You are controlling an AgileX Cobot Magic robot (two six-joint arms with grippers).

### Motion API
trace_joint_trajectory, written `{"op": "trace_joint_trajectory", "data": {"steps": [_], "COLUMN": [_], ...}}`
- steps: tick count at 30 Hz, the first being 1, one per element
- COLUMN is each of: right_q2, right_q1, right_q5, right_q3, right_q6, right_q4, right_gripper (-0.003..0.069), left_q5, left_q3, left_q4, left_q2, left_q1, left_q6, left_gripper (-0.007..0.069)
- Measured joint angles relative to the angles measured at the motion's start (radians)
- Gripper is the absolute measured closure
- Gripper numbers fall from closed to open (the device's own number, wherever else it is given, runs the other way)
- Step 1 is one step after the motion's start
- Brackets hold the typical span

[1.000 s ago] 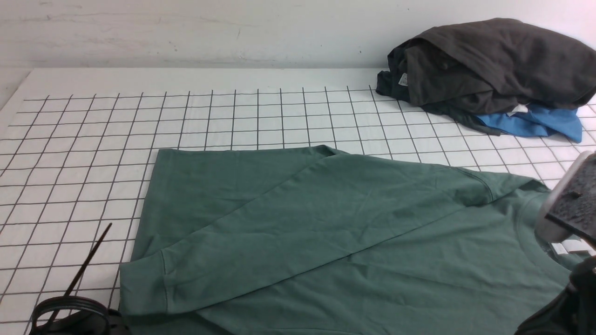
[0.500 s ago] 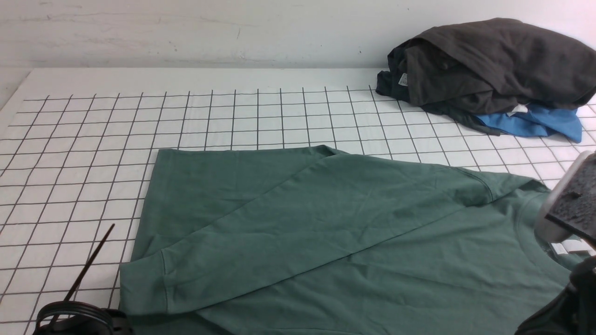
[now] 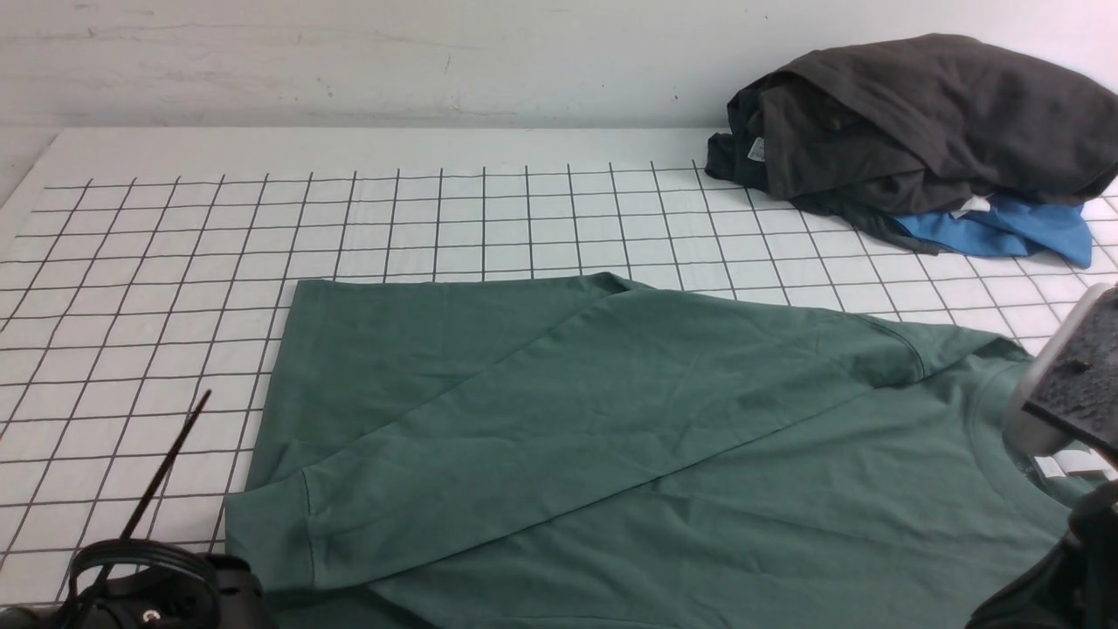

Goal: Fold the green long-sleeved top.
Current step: Use both arms simultaneously to clamp the lower edge of the clothing fabric

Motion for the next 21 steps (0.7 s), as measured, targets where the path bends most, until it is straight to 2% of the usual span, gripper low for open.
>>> {"op": "trace_joint_trajectory", "data": {"steps": [7, 10, 11, 12, 13, 18, 19, 20, 21], "right_q2": [0.000, 0.000, 0.000, 0.000, 0.000, 0.000, 0.000, 0.000, 0.000], "right_q1": [0.000, 0.000, 0.000, 0.000, 0.000, 0.000, 0.000, 0.000, 0.000], "right_q5": [0.000, 0.000, 0.000, 0.000, 0.000, -0.008, -0.012, -0.035, -0.044], "right_q3": [0.000, 0.000, 0.000, 0.000, 0.002, 0.093, 0.107, 0.160, 0.176], "right_q6": [-0.046, -0.111, -0.147, -0.152, -0.196, -0.322, -0.336, -0.367, -0.372], "right_q4": [-0.045, -0.062, -0.062, -0.062, -0.062, -0.063, -0.064, -0.071, -0.073], "right_gripper": [0.0655, 0.0605, 0.0555, 0.0540, 0.0468, 0.0222, 0.0204, 0.0151, 0.0145], "left_q5": [0.152, 0.190, 0.198, 0.200, 0.199, 0.177, 0.176, 0.173, 0.173], "left_q3": [-0.101, -0.106, -0.106, -0.106, -0.106, -0.106, -0.106, -0.106, -0.106], "left_q4": [0.070, 0.081, 0.082, 0.082, 0.081, 0.061, 0.059, 0.052, 0.050], "left_q2": [0.000, 0.000, 0.000, 0.000, 0.000, 0.000, 0.000, 0.000, 0.000], "left_q1": [0.000, 0.000, 0.000, 0.000, 0.000, 0.000, 0.000, 0.000, 0.000], "left_q6": [-0.002, -0.001, 0.000, 0.000, 0.000, 0.001, 0.001, 0.002, 0.002], "left_gripper": [0.0622, 0.0622, 0.0621, 0.0621, 0.0620, 0.0619, 0.0619, 0.0617, 0.0617]}}
